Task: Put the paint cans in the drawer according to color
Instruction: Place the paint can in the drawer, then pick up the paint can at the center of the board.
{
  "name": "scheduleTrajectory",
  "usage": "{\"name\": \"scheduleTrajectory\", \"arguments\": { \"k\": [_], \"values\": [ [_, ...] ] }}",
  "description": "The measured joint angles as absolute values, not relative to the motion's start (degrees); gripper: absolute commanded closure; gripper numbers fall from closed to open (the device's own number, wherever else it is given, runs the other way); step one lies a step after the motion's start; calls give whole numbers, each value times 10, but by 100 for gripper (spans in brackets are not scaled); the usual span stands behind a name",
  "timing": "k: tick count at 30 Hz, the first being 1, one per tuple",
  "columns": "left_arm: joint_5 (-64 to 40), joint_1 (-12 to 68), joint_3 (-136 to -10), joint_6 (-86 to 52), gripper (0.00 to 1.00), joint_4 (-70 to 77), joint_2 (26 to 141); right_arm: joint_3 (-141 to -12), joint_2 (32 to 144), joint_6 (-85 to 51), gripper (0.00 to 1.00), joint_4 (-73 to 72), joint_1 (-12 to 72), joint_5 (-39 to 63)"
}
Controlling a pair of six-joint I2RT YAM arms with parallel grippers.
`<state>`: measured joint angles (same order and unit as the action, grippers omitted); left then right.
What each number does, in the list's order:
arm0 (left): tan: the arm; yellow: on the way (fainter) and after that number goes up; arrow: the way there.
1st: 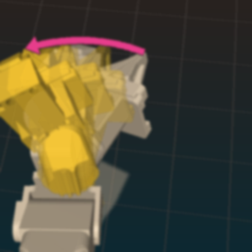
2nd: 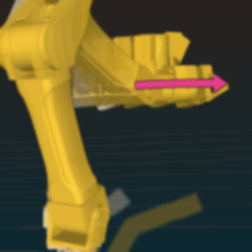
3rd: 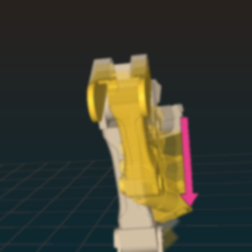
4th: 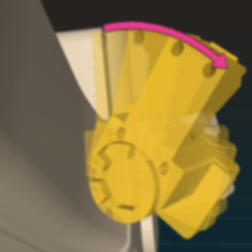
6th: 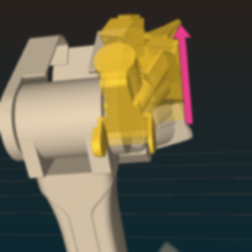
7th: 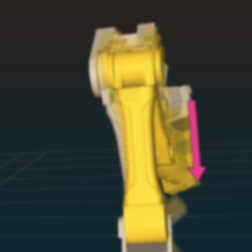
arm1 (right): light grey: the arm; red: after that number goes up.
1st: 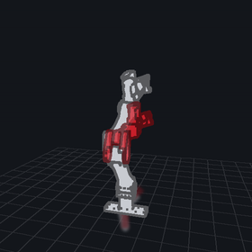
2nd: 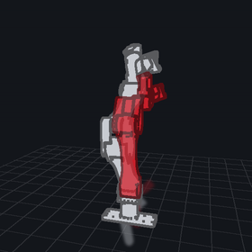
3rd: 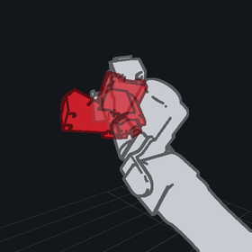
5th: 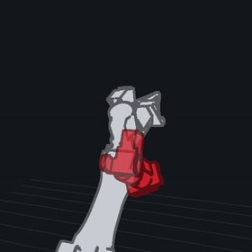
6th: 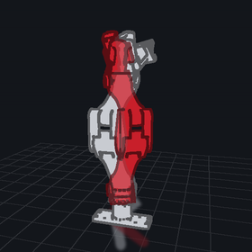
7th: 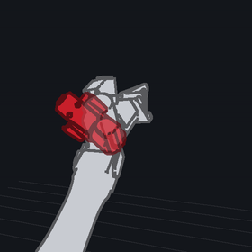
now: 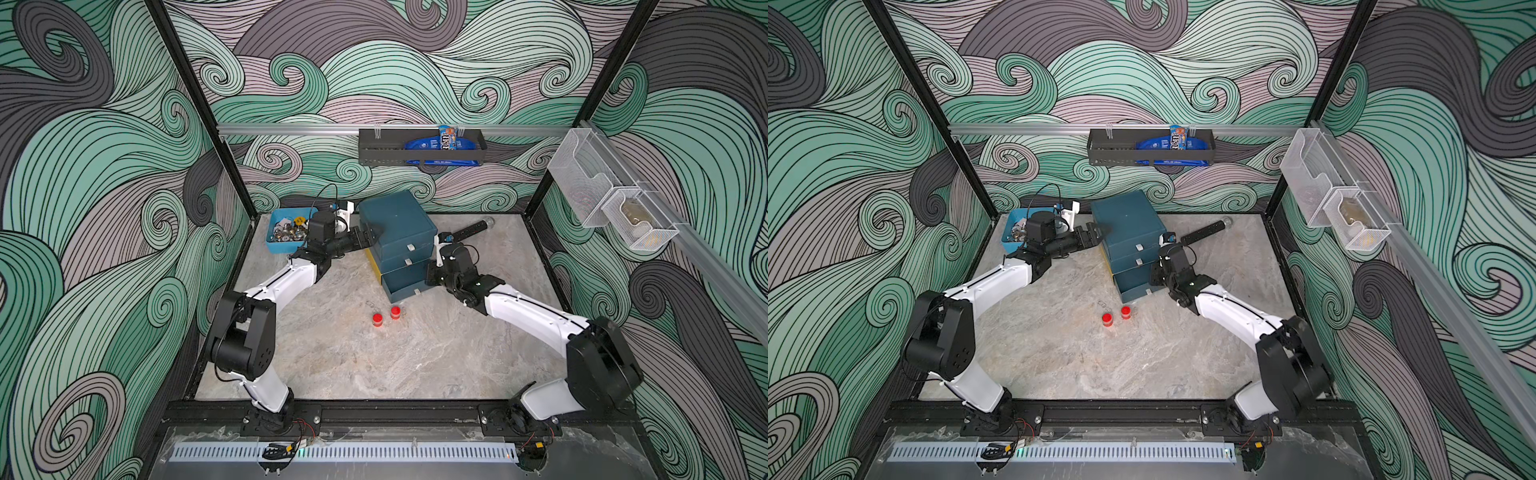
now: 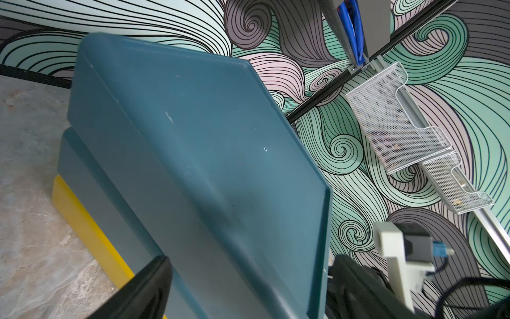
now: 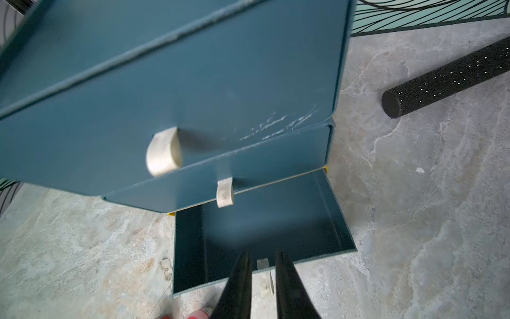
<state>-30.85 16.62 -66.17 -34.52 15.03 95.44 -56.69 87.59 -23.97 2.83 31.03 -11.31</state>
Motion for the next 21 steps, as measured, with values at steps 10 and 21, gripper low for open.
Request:
{"name": "scheduleTrajectory", "arguments": {
  "k": [10,21],
  "values": [
    [-307,166,-662,-345,6,150,954,-540,897,-233,52,1,310,-66],
    [-307,166,-662,-345,6,150,954,-444,832,-271,42,-20,408,-41]
  ]
}}
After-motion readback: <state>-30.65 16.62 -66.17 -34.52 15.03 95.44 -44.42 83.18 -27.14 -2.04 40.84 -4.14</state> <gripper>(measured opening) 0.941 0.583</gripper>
